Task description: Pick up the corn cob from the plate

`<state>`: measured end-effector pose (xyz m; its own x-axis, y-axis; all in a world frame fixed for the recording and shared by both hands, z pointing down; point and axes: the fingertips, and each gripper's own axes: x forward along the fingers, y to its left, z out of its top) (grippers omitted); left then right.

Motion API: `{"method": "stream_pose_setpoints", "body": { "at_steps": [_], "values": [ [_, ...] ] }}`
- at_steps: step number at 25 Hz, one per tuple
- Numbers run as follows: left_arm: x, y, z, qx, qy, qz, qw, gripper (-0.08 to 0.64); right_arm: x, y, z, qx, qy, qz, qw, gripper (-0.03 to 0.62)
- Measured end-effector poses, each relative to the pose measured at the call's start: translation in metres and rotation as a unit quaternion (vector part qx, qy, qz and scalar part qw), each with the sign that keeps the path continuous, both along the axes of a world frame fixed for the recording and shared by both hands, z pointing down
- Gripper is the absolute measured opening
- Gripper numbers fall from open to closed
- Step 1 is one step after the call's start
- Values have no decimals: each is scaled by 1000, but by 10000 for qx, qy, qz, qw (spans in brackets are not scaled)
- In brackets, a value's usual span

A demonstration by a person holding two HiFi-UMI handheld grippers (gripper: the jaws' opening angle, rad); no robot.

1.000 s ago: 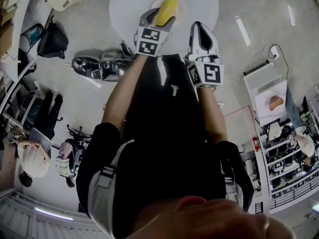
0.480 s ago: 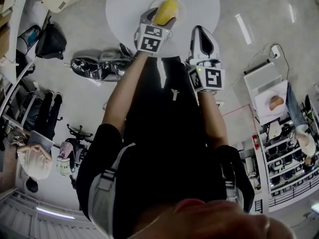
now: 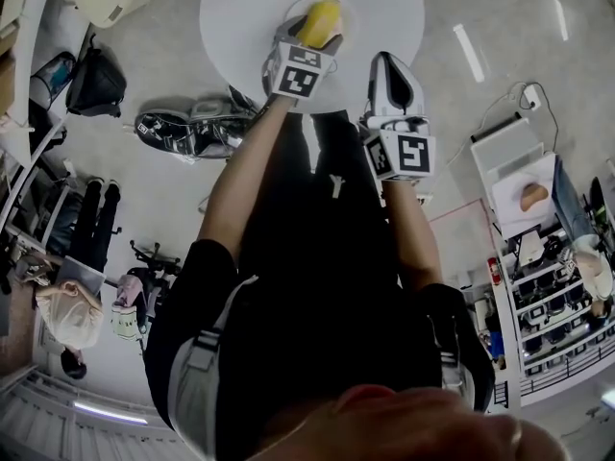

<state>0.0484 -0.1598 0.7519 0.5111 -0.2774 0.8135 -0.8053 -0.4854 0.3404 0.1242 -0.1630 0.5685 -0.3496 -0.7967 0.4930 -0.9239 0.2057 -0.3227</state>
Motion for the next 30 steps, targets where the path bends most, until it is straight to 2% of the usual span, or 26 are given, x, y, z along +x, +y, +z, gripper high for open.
{"method": "stream_pose_setpoints", "body": {
  "at_steps": [7,10,17,30],
  "values": [
    [-2,7,21,-95,-195,24,9998,325,-1,3,6,-55,48,-30,10000,8],
    [-4,6,22,-22,-289,89,9995,308,-1,8,11,-198,59,11,9998,8],
    [1,2,23,264,-650,255,9972,282,0,5,8,-28,-39,67,10000,8],
    [-1,2,24,316,-590,116,9977,268,-1,10,15,-94,64,62,9999,8]
  ]
}}
